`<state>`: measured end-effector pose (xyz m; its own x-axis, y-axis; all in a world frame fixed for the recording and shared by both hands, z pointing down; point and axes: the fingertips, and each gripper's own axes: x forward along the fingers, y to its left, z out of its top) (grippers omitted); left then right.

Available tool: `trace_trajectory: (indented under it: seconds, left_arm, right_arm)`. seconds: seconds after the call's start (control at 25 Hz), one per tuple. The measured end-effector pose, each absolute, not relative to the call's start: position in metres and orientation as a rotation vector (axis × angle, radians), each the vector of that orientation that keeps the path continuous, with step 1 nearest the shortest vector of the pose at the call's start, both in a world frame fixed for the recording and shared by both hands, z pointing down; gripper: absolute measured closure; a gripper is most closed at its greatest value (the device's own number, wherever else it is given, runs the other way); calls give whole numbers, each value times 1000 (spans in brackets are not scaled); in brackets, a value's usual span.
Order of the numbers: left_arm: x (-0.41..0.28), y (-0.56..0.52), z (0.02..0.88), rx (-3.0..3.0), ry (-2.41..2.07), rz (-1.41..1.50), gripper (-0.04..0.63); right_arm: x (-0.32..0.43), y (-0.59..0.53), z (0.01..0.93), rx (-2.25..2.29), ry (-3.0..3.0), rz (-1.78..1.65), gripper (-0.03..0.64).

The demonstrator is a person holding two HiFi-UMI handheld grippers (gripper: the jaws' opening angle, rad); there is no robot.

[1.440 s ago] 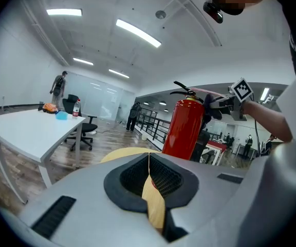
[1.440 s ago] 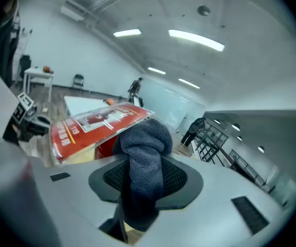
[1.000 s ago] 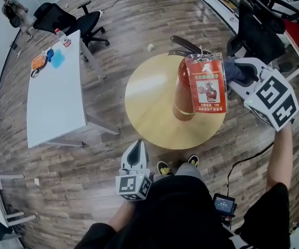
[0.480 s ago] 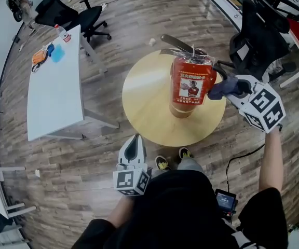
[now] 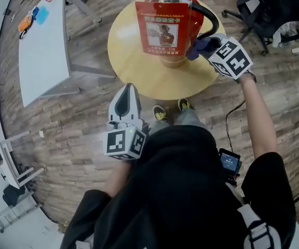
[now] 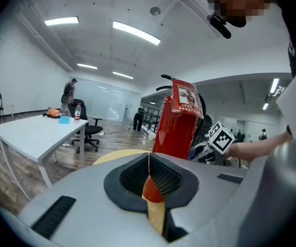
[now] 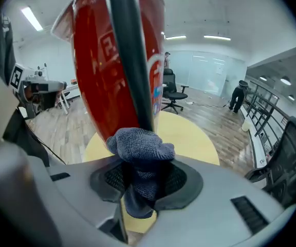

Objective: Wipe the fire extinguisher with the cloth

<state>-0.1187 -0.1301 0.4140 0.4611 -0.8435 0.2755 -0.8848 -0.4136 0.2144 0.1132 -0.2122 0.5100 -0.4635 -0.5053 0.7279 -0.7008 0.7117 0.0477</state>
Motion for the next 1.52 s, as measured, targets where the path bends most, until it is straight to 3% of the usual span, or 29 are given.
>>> trace_trajectory:
  seconds: [0.28, 0.4, 0.56, 1.04, 1.24, 1.36, 1.52]
  left_arm:
    - [-92, -126, 425, 2363, -1483, 242, 572]
    - [-83, -125, 428, 2360, -1484, 246, 572]
    - [-79, -121, 427, 2348, -1492, 247, 572]
    - [-64, -127, 427, 2385, -1477, 187, 572]
    - [-62, -134, 418, 2408, -1499, 146, 571]
    - [-62, -135, 420, 2392, -1517, 145, 572]
    - [-64, -134, 412, 2368, -1564, 132, 572]
  right_arm:
    - [109, -203, 588, 757, -2200, 424, 476]
    - [90, -189, 634, 618, -2113, 282, 476]
    - [91, -191, 644, 662, -2160, 324, 474]
    - [98, -183, 447, 707, -2436, 80, 480]
    - [136, -185, 381, 889, -2411, -123, 480]
    - [157, -215, 337, 1038, -2312, -373, 480]
    - [110, -238, 310, 797, -2134, -865, 480]
